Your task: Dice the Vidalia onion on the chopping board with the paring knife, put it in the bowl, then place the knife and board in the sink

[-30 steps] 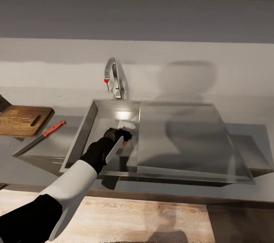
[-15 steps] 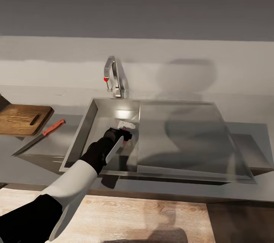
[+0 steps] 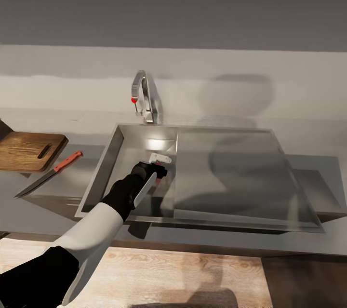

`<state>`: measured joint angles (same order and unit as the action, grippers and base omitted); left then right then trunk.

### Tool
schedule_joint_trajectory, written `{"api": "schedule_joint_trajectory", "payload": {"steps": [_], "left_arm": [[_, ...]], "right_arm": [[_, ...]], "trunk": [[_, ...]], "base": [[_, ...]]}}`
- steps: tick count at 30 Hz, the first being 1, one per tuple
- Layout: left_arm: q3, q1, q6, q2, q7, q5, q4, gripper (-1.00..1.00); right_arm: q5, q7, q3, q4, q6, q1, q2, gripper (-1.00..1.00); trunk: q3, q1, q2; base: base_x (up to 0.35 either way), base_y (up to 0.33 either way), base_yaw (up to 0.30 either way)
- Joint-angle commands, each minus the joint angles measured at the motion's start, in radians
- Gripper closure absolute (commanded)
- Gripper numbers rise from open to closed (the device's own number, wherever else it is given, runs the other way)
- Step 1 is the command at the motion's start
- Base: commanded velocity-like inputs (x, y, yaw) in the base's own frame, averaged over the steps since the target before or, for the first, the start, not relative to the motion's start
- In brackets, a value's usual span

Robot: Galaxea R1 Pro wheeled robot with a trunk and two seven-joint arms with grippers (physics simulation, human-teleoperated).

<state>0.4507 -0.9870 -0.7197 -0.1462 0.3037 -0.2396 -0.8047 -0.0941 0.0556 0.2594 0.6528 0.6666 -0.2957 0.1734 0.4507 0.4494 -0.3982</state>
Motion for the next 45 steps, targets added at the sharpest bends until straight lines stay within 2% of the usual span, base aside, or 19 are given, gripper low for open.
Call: {"api": "schedule_joint_trajectory", "payload": {"steps": [1,11,29,30,45], "left_arm": [[0.003,-0.001,-0.003,0.0,0.009,-0.01,0.0,-1.0],[0.005,-0.001,-0.003,0.0,0.009,-0.01,0.003,-1.0],[0.005,-0.001,-0.003,0.002,0.009,-0.01,0.003,-1.0],[0.005,-0.001,-0.002,0.002,0.009,-0.01,0.003,1.0],[0.004,-0.001,-0.003,0.002,0.009,-0.009,-0.009,1.0]], "right_arm": [[-0.01,0.006,0.003,0.002,0.0,0.0,0.001,-1.0],[-0.01,0.006,0.003,0.001,0.0,0.0,0.001,-1.0],[-0.01,0.006,0.003,0.0,0.0,0.0,0.001,-1.0],[-0.01,0.006,0.003,0.0,0.0,0.0,0.001,-1.0],[-0.01,0.006,0.003,-0.007,0.001,0.0,0.001,-1.0]], "trunk": [[0.003,0.001,-0.002],[0.016,0.001,-0.002],[0.017,0.001,-0.002],[0.017,0.001,-0.002],[0.01,0.001,-0.002]], "base": [[0.0,0.0,0.0],[0.0,0.0,0.0],[0.0,0.0,0.0],[0.0,0.0,0.0],[0.0,0.0,0.0]]}}
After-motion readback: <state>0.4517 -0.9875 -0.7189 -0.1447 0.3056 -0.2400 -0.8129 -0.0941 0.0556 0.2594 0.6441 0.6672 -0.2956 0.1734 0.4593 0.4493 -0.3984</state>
